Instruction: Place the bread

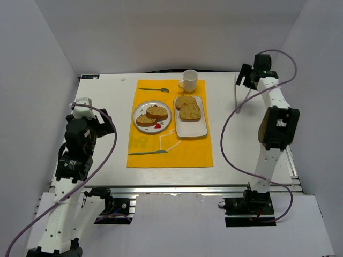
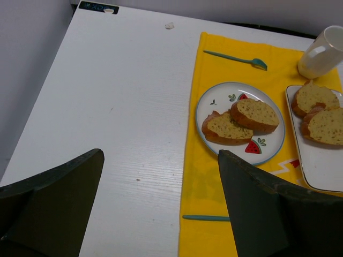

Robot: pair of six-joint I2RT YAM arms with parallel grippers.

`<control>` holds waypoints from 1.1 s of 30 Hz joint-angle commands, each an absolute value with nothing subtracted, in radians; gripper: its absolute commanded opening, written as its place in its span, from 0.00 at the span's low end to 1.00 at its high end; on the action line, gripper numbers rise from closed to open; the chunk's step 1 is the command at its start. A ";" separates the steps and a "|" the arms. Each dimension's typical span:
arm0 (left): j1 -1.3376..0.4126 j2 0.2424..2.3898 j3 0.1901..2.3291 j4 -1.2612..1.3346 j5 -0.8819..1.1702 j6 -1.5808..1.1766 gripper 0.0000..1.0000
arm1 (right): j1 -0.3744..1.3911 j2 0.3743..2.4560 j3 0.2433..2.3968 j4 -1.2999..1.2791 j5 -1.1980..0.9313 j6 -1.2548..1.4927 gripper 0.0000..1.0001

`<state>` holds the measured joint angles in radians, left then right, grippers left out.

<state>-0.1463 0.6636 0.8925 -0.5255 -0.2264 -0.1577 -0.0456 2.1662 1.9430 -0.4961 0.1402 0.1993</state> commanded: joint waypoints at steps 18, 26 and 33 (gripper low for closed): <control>-0.149 0.618 0.834 -0.442 -0.049 -0.156 0.98 | 0.032 1.086 1.071 -0.594 -0.064 0.333 0.89; -0.149 0.626 0.844 -0.428 -0.040 -0.140 0.98 | 0.032 1.083 1.083 -0.597 -0.052 0.337 0.90; -0.149 0.606 0.844 -0.463 -0.061 -0.121 0.98 | 0.032 1.071 1.068 -0.584 -0.014 0.331 0.89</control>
